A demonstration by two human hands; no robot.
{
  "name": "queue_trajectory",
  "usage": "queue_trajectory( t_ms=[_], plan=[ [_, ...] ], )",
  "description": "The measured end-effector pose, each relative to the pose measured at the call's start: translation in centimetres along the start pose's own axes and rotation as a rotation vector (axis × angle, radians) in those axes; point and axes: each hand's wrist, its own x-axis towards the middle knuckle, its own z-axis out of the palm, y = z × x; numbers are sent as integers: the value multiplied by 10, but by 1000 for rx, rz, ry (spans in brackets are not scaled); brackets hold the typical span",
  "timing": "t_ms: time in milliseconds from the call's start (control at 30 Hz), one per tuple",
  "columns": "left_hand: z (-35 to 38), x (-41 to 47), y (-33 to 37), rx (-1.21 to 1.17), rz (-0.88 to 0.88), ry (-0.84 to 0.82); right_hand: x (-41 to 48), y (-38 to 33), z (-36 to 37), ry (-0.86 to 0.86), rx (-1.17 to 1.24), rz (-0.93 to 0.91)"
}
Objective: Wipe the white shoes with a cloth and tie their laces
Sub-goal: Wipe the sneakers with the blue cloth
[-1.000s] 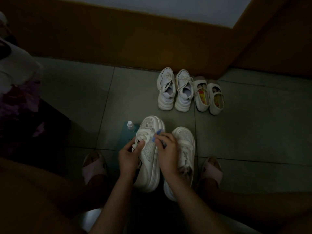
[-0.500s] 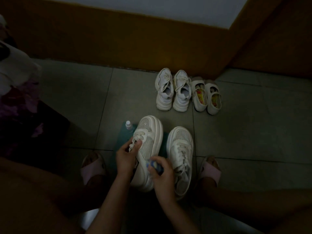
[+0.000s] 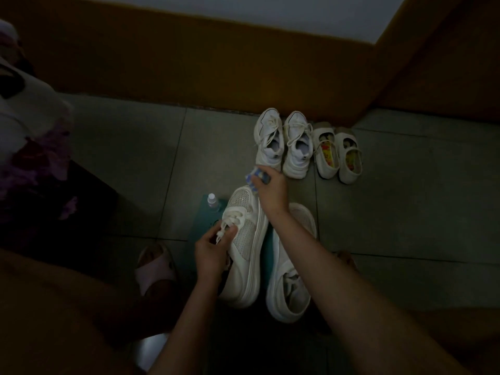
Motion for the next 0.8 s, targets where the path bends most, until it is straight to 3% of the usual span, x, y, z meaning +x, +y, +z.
queue_trajectory(
  t_ms=[133,267,467,800],
  plan=[
    [1,-1,0,-30,-18,15,-2,10,12,-123,-172,-53],
    [6,-1,-2,6,17,38,-20,17,5,-54,-149,-120],
    [14,-5,1,7,42,53,-45,25,-2,104,-38,-46],
    [13,-1,-3,49,31,71,-100,51,2,187,80,52]
  ],
)
